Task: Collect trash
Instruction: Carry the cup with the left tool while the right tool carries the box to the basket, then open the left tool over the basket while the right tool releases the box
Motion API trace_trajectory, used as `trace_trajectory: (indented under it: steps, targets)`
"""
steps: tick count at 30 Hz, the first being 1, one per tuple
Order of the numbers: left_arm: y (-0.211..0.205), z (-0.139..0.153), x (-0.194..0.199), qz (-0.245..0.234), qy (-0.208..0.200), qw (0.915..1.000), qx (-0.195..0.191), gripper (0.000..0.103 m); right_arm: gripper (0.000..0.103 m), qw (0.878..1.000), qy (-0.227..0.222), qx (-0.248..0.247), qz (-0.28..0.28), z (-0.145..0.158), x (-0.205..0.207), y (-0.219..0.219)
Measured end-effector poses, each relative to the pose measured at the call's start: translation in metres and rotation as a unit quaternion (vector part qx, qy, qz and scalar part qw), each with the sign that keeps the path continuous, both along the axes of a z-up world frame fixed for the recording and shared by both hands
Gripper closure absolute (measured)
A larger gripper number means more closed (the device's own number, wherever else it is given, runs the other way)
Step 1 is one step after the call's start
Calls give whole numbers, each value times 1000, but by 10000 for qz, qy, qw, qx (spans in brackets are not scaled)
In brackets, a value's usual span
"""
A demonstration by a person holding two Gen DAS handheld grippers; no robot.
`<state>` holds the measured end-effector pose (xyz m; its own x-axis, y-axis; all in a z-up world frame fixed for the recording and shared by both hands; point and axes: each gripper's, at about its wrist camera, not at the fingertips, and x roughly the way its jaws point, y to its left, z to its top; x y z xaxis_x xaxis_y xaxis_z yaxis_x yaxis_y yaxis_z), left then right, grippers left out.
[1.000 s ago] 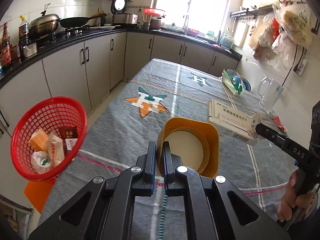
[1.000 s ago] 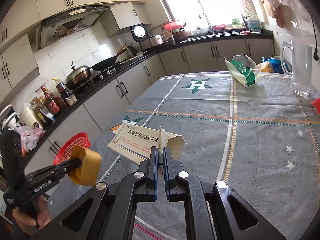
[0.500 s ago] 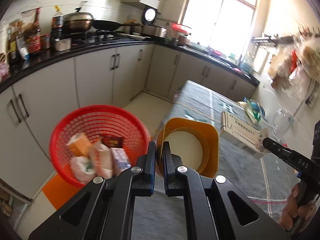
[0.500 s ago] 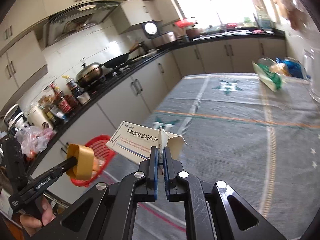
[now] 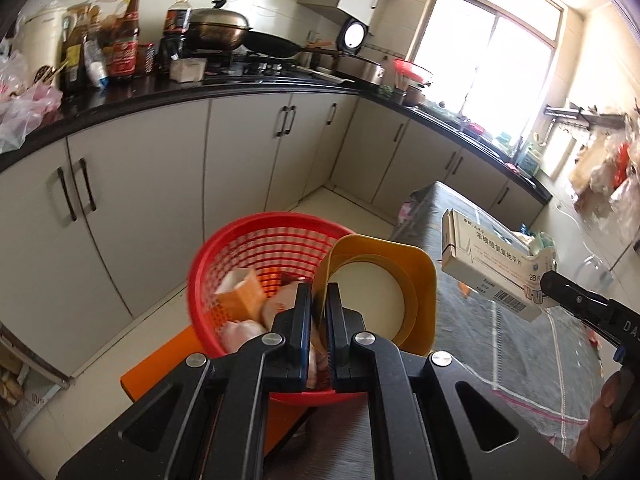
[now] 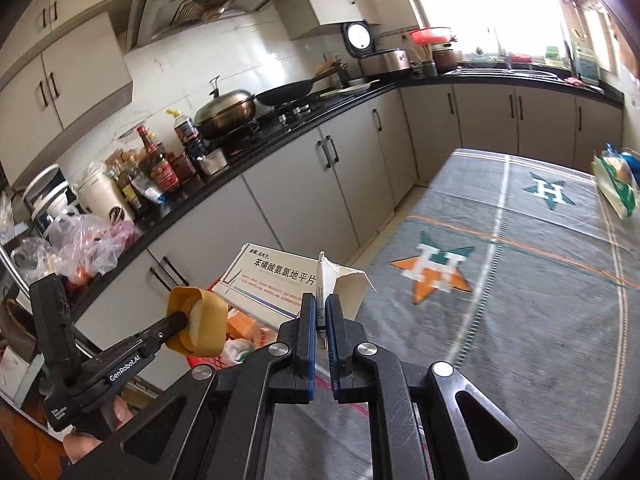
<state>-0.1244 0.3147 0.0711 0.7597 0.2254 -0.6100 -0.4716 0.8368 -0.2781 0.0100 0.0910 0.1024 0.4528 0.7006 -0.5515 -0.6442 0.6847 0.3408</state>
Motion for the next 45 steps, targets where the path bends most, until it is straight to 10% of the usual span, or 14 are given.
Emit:
trace_trajectory:
  steps: [45]
  targets:
    - [41,-52,17,326,540,9980,90,97,95,9941,746,-787,-7,-64,29,124]
